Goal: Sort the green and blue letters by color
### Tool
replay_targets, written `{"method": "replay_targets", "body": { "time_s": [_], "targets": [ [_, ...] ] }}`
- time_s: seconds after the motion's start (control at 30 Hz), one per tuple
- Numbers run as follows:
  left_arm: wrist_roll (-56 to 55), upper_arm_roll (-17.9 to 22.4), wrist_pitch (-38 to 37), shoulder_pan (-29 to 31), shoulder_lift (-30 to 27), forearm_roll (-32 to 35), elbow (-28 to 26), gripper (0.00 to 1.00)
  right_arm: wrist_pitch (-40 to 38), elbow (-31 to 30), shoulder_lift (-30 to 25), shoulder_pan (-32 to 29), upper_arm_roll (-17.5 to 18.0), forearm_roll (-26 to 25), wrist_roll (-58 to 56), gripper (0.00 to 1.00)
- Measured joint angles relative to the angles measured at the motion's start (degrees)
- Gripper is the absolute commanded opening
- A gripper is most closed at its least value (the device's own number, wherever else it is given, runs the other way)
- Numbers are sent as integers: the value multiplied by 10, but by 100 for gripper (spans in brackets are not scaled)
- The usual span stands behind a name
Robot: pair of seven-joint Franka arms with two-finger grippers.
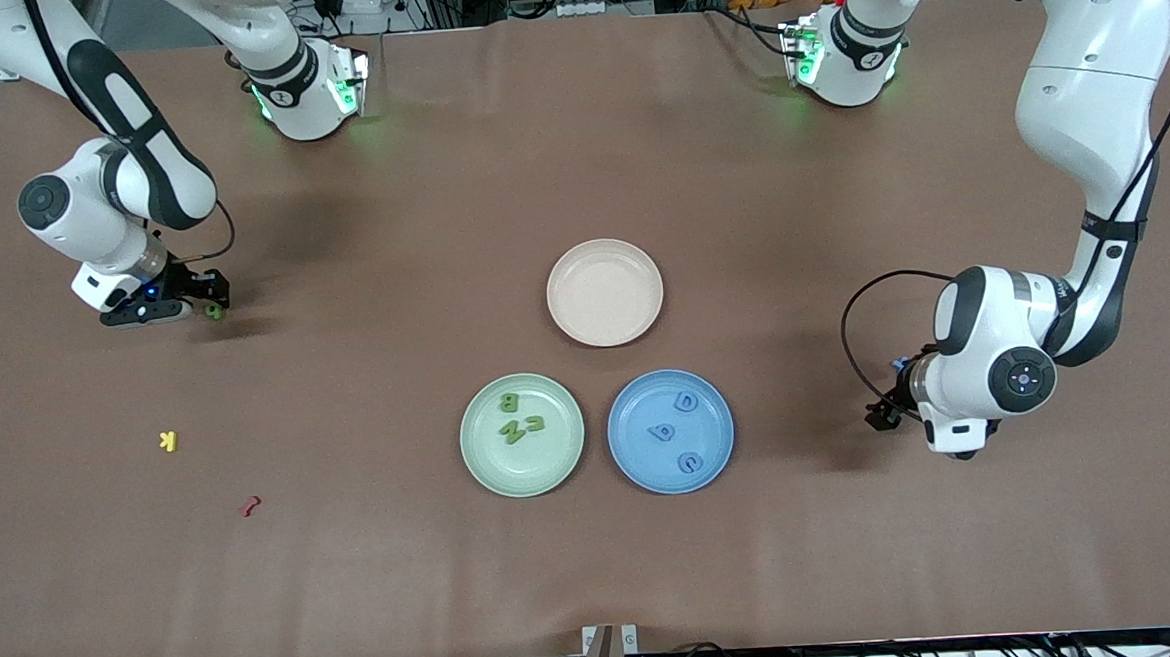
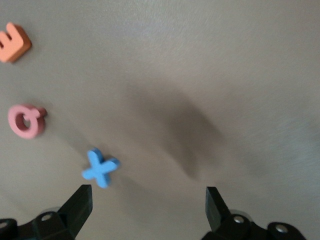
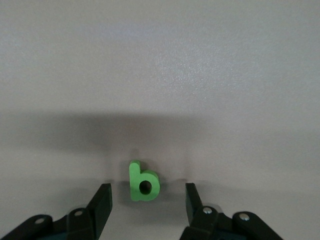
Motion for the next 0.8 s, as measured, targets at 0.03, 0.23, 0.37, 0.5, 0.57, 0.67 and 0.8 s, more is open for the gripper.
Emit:
{"method": "replay_targets", "body": {
  "time_s": [0.03,0.23,0.37,0.5,0.57,0.67,0.8],
  "targets": [
    [23,0,0,4,-3,2,-8,100,2,0,2,0,0,0,0,62],
    [123,0,0,45,-30,5,-49,100,8,0,11,0,0,0,0,41],
    [147,-4,1,66,-46,5,-70,100,10,0,11,0,1,0,0,25],
    [149,-9,20,72,-57,5,-92,100,9,0,8,0,2,0,0,0],
    [149,-11,43,71,-64,5,-107,100,9,0,8,0,2,0,0,0],
    [149,-14,83,71,-74,5,-134,100,9,0,8,0,2,0,0,0],
    [149,-16,120,70,-85,5,-163,100,10,1,9,2,3,0,4,0]
  ]
}}
